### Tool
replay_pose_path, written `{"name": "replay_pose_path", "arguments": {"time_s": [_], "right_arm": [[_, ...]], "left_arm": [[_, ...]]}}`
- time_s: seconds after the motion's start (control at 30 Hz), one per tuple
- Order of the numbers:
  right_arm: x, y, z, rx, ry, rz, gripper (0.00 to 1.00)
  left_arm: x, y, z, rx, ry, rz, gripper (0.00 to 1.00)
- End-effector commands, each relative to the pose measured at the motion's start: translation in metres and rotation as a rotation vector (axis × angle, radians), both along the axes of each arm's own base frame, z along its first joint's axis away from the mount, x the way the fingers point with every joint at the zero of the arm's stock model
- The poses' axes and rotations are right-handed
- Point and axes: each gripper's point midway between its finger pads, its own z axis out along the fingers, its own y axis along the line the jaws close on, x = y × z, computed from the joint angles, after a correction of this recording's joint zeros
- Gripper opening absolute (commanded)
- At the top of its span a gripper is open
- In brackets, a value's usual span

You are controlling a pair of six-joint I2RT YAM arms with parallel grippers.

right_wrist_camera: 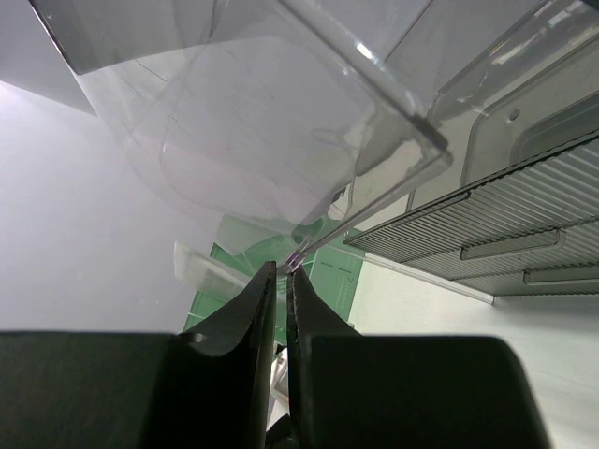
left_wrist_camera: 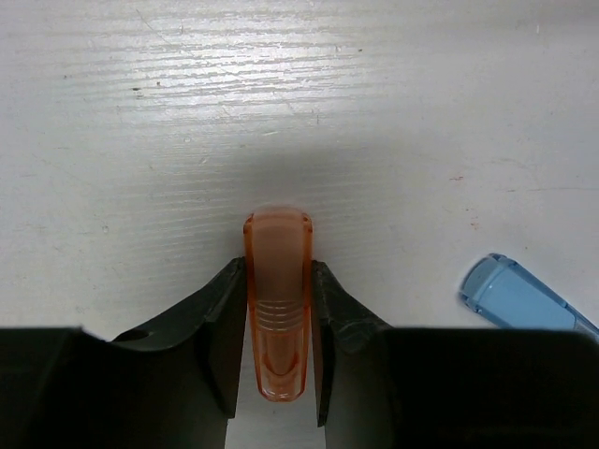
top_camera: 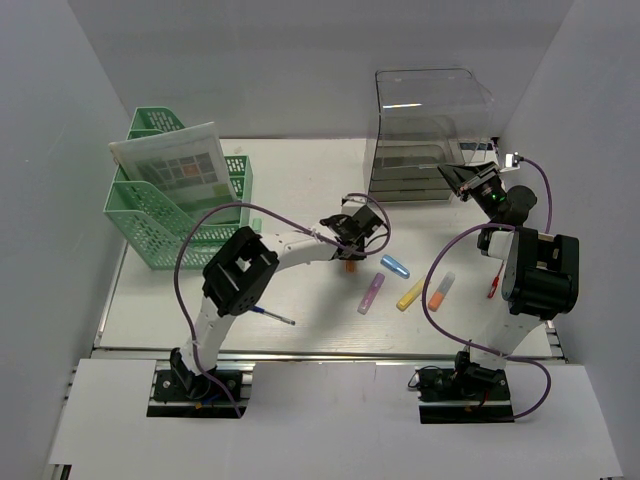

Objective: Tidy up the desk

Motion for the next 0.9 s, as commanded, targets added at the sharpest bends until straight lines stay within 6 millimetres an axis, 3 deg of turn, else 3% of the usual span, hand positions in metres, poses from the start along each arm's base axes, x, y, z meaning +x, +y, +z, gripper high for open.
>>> {"name": "replay_pose_path", "arguments": {"time_s": [0.0,0.03,0.07,0.1,0.2,0.4,0.63,0.87], "right_arm": [[-0.013,-0.004,0.05,-0.066,-0.232,-0.027,0.06],[-0.013,-0.004,0.052,-0.067,-0.236,-0.027,0.06],[-0.013,-0.004,0.052,-0.068,-0.237,-0.024,0.06],[-0.013,-0.004,0.052,-0.068,-0.237,-0.025,0.06],[-0.013,-0.005,0.052,-0.071,-0.239,-0.028,0.06],[-0.013,-0.004,0.053,-0.071,-0.239,-0.026,0.06],[-0.013,-0.004,0.054,-0.078,-0.24,-0.022,0.06],[-0.012,-0.004,0.054,-0.084,-0.239,-0.022,0.06]], "left_arm": [[-0.068,0.05,-0.069,0.151,0.291,-0.038,0.25],[-0.065,0.036,-0.062,0.075,0.271,-0.056,0.24],[-0.071,0.037,-0.061,0.05,0.274,-0.066,0.23],[-0.068,0.027,-0.04,-0.019,0.243,-0.081,0.22],[-0.067,-0.002,-0.005,-0.198,0.188,-0.164,0.2],[-0.058,-0.047,0.049,-0.382,0.076,-0.366,0.18],[-0.041,-0.068,0.083,-0.502,-0.006,-0.426,0.18],[-0.016,-0.093,0.137,-0.631,-0.149,-0.415,0.18]]}}
